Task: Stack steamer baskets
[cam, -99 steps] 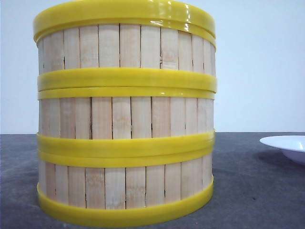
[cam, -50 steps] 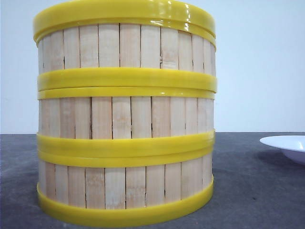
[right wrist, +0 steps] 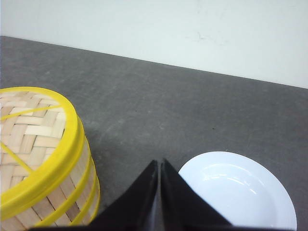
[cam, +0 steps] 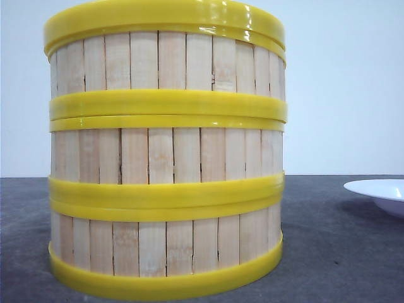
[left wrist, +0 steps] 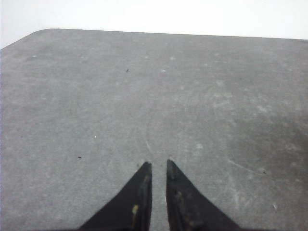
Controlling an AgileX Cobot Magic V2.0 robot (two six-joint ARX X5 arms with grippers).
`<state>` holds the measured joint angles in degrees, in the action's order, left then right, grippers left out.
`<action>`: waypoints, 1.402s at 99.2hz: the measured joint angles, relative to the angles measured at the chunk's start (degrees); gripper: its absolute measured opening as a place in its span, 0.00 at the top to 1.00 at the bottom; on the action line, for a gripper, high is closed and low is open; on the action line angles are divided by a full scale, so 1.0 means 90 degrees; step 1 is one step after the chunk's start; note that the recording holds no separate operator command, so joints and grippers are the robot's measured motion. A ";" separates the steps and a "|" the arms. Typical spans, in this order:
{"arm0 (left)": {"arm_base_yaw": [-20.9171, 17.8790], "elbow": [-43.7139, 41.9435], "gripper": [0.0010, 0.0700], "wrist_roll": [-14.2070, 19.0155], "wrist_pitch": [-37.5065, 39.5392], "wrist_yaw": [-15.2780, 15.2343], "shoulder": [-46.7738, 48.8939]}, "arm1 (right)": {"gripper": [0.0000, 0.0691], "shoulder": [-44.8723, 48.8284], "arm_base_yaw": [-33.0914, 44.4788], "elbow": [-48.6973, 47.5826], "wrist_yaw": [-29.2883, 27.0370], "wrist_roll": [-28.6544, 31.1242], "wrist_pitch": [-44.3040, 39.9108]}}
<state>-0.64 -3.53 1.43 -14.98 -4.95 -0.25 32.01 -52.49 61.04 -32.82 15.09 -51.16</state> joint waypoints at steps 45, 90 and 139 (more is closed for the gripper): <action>0.0000 0.0000 0.97 -0.0041 0.0005 0.0000 0.0000 | 0.99 0.0000 0.0000 0.0000 0.0000 0.0000 0.0000; 0.0000 0.0002 0.97 -0.0041 0.0007 0.0000 0.0000 | 0.99 0.0000 0.0000 0.0000 -0.0002 -0.0029 0.0000; 0.0000 0.0002 0.97 -0.0041 0.0007 0.0000 0.0000 | 0.99 0.0000 0.1632 -0.0095 -0.0155 -0.1231 0.0906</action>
<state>-0.64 -3.51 1.06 -14.92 -4.95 -0.25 32.01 -37.80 60.18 -34.22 4.01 -43.00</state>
